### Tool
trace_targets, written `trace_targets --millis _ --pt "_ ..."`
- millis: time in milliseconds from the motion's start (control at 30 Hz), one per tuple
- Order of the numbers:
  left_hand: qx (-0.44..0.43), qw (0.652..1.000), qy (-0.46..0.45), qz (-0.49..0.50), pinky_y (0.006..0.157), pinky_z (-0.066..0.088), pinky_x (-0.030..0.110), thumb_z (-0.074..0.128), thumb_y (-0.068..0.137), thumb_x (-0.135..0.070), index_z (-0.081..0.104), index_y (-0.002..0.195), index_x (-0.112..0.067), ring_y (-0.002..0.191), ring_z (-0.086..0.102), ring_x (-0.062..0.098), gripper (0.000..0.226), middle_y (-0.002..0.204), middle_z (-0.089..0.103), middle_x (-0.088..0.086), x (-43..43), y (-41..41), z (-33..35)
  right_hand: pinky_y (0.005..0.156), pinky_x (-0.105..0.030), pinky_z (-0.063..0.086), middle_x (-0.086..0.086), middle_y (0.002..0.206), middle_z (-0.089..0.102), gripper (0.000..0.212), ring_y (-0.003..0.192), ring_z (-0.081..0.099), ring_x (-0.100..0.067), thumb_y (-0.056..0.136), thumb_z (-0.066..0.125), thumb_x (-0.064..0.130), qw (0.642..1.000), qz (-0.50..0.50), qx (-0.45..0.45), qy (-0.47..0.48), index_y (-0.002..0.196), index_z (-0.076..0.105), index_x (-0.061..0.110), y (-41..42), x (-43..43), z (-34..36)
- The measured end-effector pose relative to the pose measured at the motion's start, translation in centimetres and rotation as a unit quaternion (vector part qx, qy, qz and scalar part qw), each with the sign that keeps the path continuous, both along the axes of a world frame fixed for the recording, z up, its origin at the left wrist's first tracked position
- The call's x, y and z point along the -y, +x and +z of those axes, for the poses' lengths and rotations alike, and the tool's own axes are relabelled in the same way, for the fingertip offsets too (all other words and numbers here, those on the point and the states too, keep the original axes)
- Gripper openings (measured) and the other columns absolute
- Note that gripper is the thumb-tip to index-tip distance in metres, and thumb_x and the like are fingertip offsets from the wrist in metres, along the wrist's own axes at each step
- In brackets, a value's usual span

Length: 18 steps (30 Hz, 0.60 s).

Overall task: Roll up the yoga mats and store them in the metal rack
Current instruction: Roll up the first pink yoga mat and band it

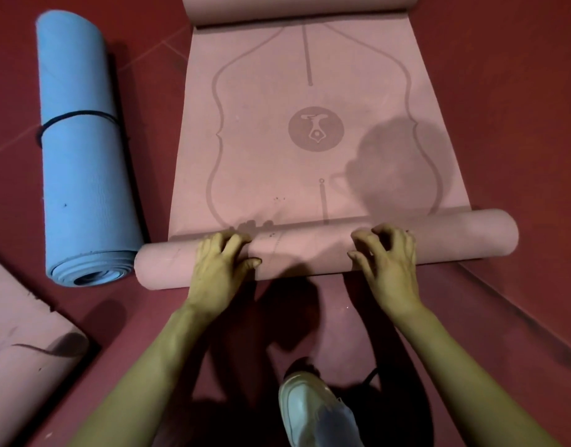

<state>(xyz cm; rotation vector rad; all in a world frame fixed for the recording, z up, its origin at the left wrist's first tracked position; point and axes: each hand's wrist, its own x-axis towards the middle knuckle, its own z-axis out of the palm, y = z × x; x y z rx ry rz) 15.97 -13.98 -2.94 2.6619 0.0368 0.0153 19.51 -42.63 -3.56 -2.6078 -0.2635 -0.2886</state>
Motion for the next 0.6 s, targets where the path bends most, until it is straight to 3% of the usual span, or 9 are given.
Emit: trace_targets --millis 100,200,300,367,500,600 --pt "0.021 0.997 0.044 0.059 0.088 0.037 0.047 0.070 0.081 -0.032 0.065 0.110 -0.014 0.098 0.048 0.038 0.034 0.113 0.051 0.017 1.4 0.3 -0.1 0.094 -0.062 0.039 -0.014 0.107 0.051 0.034 0.100 0.036 -0.023 0.085 0.050 0.039 1.000 -0.010 -0.014 0.002 0.105 0.066 0.016 0.5 -0.1 0.0" --pt "0.013 0.993 0.041 0.108 0.084 0.031 0.041 0.071 0.083 -0.025 0.065 0.112 -0.013 0.096 0.046 0.035 0.032 0.106 0.050 0.016 2.5 0.6 0.1 0.093 -0.061 0.040 -0.015 0.103 0.050 0.034 0.098 0.037 -0.023 0.086 0.051 0.038 1.000 0.001 -0.012 -0.002 0.103 0.066 0.014 1.3 -0.1 0.1" --pt "0.050 0.988 -0.079 0.125 0.082 0.027 0.032 0.066 0.083 -0.037 0.066 0.103 -0.008 0.094 0.047 0.025 0.036 0.098 0.053 0.010 1.9 0.6 -0.5 0.098 -0.063 0.036 -0.016 0.098 0.049 0.034 0.094 0.039 -0.027 0.087 0.048 0.039 1.000 0.012 -0.008 -0.016 0.100 0.066 0.013 2.0 -0.2 0.2" --pt "0.075 0.985 -0.112 0.111 0.084 0.026 0.027 0.059 0.084 -0.048 0.065 0.097 -0.010 0.094 0.048 0.022 0.040 0.100 0.055 0.005 1.4 0.6 -0.8 0.101 -0.063 0.033 -0.015 0.098 0.052 0.038 0.094 0.038 -0.027 0.087 0.047 0.043 0.999 0.027 -0.010 -0.030 0.101 0.066 0.013 2.5 -0.1 0.3" --pt "0.062 0.993 -0.093 0.045 0.088 0.029 0.030 0.061 0.072 -0.064 0.063 0.100 -0.015 0.103 0.048 0.023 0.056 0.108 0.055 0.001 0.4 1.8 -0.7 0.105 -0.060 0.028 -0.011 0.105 0.052 0.057 0.100 0.043 -0.029 0.079 0.050 0.060 0.995 0.082 -0.028 -0.056 0.112 0.062 0.015 4.1 1.0 0.5" --pt "0.031 0.998 -0.041 -0.019 0.088 0.028 0.034 0.063 0.057 -0.076 0.060 0.109 -0.017 0.108 0.044 0.026 0.079 0.111 0.053 0.002 -0.6 2.9 -0.7 0.104 -0.062 0.026 -0.008 0.110 0.054 0.057 0.105 0.046 -0.031 0.080 0.044 0.063 0.993 0.056 -0.024 -0.098 0.115 0.062 0.022 4.5 0.7 0.3"
